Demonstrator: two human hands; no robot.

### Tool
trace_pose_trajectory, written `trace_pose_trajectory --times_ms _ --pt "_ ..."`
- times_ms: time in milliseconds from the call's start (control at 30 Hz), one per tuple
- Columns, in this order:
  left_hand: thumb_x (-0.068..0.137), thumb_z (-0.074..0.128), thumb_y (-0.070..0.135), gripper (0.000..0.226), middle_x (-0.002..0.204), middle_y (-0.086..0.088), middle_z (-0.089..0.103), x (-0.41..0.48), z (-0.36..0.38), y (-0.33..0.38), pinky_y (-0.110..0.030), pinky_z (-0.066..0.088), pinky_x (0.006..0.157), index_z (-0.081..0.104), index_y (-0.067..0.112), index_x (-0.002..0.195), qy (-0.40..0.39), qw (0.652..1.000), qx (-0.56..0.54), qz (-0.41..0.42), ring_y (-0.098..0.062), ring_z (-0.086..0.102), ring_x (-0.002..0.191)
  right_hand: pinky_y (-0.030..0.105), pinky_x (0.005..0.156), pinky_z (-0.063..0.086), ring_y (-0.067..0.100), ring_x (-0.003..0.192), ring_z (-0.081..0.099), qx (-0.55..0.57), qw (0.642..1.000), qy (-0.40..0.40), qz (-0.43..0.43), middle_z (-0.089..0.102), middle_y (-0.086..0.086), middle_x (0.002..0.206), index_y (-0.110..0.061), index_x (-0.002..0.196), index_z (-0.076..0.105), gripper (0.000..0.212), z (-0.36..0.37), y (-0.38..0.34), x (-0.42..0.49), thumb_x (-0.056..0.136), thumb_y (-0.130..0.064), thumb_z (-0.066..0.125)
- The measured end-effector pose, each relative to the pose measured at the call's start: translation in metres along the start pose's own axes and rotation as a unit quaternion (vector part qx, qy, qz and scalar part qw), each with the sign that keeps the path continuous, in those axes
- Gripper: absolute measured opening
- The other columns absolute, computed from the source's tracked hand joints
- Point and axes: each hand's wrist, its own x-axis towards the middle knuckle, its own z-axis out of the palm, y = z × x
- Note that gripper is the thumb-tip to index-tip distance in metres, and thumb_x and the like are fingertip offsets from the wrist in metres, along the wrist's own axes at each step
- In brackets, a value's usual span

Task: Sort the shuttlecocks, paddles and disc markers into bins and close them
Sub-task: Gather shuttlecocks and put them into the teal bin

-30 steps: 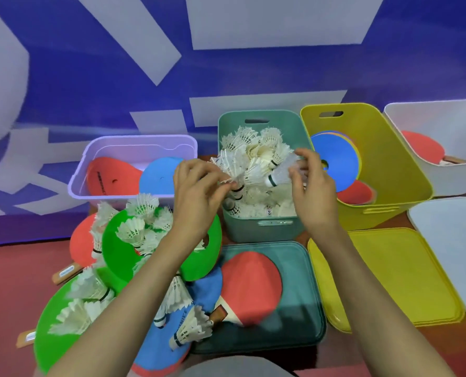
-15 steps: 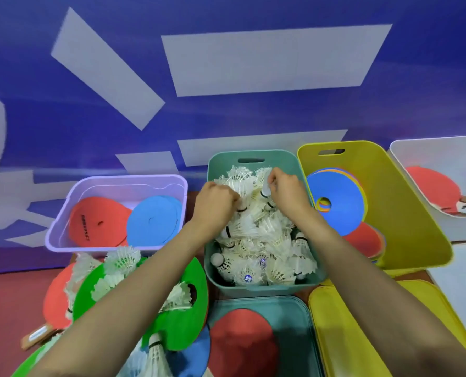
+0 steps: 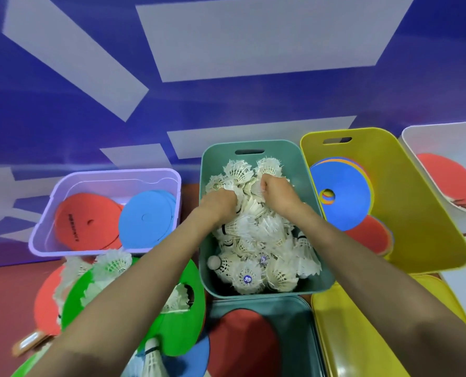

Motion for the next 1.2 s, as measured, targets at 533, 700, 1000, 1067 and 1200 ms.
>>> trace_pose_trajectory --times_ms 533,700,1000,1067,1200 --pt "0.086 0.061 0.013 0.028 0.127 -0.002 0.052 -0.128 0.017 -0.015 -0.025 0.033 0.103 0.062 0.013 0.114 0.295 0.919 -0.249 0.081 -0.019 0.047 0.119 0.032 0.097 0.036 0.023 0.119 0.046 -0.002 0.988 0.09 -0.129 0.052 0.003 0.128 -0.016 0.124 0.051 0.041 -0.035 -0.045 -0.125 0.086 -0.021 0.063" --pt "0.083 0.06 0.014 0.029 0.121 -0.004 0.054 -0.195 0.061 -0.045 -0.019 0.03 0.1 0.062 0.013 0.112 0.377 0.879 -0.291 0.037 -0.018 0.049 0.115 0.034 0.098 0.039 0.023 0.112 0.05 0.043 0.958 0.153 -0.237 0.057 0.004 0.12 -0.012 0.119 0.056 0.034 -0.009 -0.079 -0.185 0.086 -0.02 0.059" --pt "0.08 0.067 0.009 0.029 0.123 -0.012 0.053 -0.265 0.15 -0.113 -0.04 0.042 0.097 0.064 0.009 0.11 0.243 0.937 -0.223 -0.113 -0.034 0.05 0.115 0.034 0.087 0.047 0.022 0.11 0.051 0.001 0.964 -0.035 -0.264 0.053 0.005 0.117 -0.013 0.125 0.051 0.038 0.105 -0.128 -0.244 0.089 -0.023 0.058" --pt "0.082 0.066 0.016 0.03 0.123 -0.012 0.054 -0.274 0.16 -0.12 -0.04 0.042 0.096 0.063 0.01 0.112 0.222 0.94 -0.223 -0.133 -0.034 0.05 0.114 0.032 0.093 0.04 0.023 0.117 0.046 -0.022 0.973 -0.11 -0.203 0.046 0.006 0.126 -0.013 0.131 0.044 0.043 0.123 -0.136 -0.246 0.092 -0.026 0.055" --pt "0.079 0.065 0.044 0.036 0.107 -0.006 0.059 -0.288 0.174 -0.127 -0.036 0.044 0.087 0.066 0.015 0.101 0.232 0.93 -0.255 -0.125 -0.027 0.055 0.102 0.035 0.089 0.041 0.029 0.114 0.048 -0.067 0.971 -0.174 -0.15 0.047 0.01 0.123 -0.01 0.128 0.041 0.047 0.155 -0.149 -0.25 0.091 -0.033 0.056"
